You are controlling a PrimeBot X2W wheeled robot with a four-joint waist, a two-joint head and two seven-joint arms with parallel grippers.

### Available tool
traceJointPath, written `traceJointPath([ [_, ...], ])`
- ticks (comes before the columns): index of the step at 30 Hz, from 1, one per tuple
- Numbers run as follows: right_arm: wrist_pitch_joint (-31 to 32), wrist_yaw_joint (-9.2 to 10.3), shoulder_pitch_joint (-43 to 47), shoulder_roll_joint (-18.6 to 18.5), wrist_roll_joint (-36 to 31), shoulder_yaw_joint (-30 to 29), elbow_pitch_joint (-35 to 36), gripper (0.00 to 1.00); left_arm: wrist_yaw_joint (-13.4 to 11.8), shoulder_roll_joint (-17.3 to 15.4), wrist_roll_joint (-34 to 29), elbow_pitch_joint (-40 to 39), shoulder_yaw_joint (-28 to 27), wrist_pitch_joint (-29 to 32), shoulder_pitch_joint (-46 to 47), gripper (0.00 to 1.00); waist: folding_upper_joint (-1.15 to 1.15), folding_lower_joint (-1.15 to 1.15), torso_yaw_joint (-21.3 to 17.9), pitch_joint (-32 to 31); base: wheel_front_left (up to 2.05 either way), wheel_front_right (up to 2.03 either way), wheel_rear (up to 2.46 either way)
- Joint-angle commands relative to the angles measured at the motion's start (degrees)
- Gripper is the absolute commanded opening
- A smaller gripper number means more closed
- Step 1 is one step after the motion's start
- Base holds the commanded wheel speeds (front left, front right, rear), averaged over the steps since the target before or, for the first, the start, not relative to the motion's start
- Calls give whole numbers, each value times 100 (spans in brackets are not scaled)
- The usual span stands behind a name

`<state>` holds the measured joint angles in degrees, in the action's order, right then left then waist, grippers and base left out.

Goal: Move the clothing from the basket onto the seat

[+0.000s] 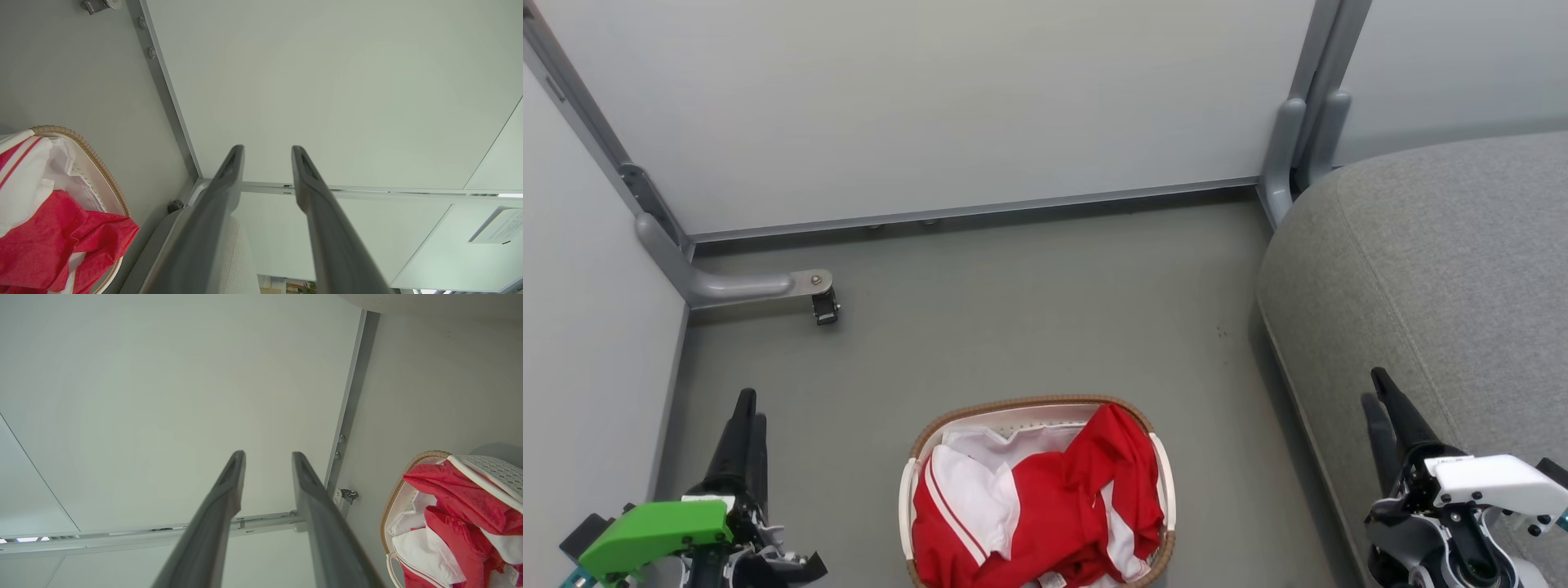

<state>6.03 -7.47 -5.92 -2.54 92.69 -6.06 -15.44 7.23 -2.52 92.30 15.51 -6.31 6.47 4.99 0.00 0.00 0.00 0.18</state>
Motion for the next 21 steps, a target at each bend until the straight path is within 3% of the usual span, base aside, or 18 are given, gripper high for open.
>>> traceJointPath([
  [1, -22, 0, -28, -26, -31, 6, 60, 100, 3, -14, -24, -42, 0, -43, 45, 100, 0, 0, 0, 2, 0, 0, 0],
  [6, -180, 0, -58, -123, -288, 118, 64, 100, 4, -77, -413, 6, 47, -191, 75, 100, 0, 0, -1, 11, 0, 0, 0],
  [21, -574, -1, -273, -317, -1919, 419, -53, 100, -125, -146, -2525, 2, 235, -585, 124, 100, 0, 0, -2, 60, 0, 0, 0],
])
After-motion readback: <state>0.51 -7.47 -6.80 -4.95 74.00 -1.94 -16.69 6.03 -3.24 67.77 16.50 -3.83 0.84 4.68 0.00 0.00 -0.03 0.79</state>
